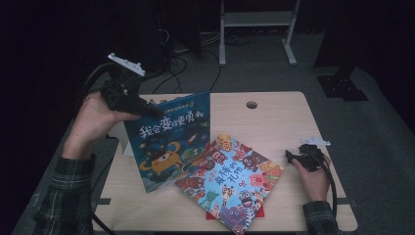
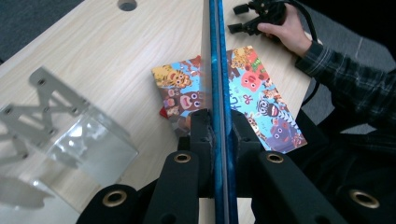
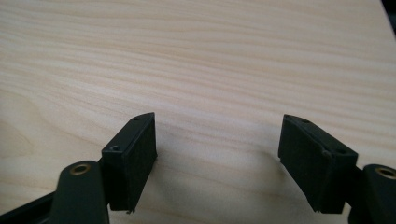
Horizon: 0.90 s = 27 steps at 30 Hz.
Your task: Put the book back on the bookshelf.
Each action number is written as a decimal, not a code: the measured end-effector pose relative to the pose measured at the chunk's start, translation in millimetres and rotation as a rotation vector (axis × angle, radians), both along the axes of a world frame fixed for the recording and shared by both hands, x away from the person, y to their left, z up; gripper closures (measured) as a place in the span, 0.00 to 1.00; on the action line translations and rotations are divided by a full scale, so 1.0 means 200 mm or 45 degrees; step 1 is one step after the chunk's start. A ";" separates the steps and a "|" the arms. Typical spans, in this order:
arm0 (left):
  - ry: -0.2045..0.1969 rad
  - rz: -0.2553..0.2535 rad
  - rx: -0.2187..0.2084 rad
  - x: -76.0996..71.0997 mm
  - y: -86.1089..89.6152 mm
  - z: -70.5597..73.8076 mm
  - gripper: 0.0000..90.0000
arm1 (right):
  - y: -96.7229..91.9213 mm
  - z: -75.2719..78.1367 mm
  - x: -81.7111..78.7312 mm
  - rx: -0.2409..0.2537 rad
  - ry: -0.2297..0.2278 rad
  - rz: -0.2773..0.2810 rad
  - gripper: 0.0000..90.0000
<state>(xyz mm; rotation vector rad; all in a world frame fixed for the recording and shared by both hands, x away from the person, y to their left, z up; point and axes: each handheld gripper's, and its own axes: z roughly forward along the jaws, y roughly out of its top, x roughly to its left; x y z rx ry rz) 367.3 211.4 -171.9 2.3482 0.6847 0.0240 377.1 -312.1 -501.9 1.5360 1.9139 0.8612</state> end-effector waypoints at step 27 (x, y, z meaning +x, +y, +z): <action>-0.018 0.330 -0.057 -0.15 0.63 -0.02 0.92 | -0.01 0.00 0.00 0.040 0.026 -0.026 0.26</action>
